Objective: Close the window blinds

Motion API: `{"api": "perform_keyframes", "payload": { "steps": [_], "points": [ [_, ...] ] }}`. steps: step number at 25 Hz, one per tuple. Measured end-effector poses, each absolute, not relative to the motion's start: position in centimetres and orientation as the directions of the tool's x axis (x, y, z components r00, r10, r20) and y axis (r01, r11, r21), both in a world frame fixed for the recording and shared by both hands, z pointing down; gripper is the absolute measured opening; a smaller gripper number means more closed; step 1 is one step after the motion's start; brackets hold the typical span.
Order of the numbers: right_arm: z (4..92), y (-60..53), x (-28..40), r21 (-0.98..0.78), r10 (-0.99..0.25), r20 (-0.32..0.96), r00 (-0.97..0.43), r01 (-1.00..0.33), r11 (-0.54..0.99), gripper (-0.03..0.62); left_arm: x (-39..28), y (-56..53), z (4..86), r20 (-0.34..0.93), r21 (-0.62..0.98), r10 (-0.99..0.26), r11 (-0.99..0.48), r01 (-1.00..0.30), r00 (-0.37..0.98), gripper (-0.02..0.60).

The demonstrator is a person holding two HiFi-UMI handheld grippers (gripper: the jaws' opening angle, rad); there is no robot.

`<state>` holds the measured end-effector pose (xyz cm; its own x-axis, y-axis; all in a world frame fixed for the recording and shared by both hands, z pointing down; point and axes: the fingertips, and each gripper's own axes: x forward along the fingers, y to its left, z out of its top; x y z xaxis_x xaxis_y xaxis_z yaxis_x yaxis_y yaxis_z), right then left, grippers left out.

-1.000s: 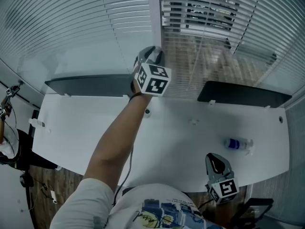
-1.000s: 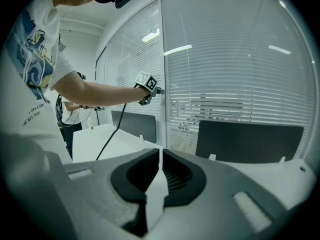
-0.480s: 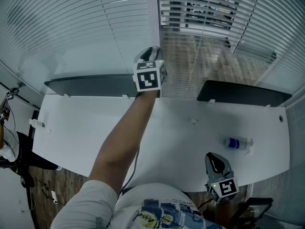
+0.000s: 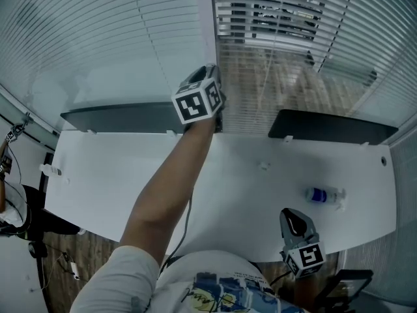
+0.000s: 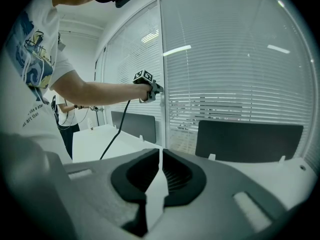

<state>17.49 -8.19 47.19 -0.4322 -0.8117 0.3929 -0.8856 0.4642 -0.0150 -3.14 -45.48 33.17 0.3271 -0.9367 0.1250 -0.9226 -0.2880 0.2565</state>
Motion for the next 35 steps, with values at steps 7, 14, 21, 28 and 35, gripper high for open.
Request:
{"api": "perform_keyframes", "payload": {
  "steps": [7,14,21,28,35],
  "points": [
    [46.9,-8.2,17.7,-0.010,-0.817,0.390,-0.424,-0.890,0.457,0.012,-2.8,-45.0,32.9,0.117,0.014,-0.943,-0.311,-0.950,0.311,0.164],
    [46.7,-7.9,17.7,-0.008,-0.820,0.383,-0.426,-0.889,0.458,0.012,-2.4,-43.1,33.2,0.122,-0.222,-0.938,-0.345,-0.912,0.325,0.164],
    [46.5,-7.7,17.5,-0.008,-0.818,0.382,-0.430,-0.887,0.462,0.012,-2.2,-42.9,33.1,0.151,-0.587,-0.937,-0.342,-0.734,0.316,0.163],
    [46.5,-7.5,17.6,-0.007,-0.820,0.382,-0.426,-0.889,0.458,0.012,-2.0,-44.4,33.8,0.177,-0.874,-0.942,-0.284,-0.395,0.286,0.163],
    [46.5,-7.8,17.9,-0.010,-0.823,0.383,-0.420,-0.892,0.452,0.012,-1.1,-45.1,35.0,0.171,-0.965,-0.946,-0.217,-0.145,0.277,0.163]
  ]
}}
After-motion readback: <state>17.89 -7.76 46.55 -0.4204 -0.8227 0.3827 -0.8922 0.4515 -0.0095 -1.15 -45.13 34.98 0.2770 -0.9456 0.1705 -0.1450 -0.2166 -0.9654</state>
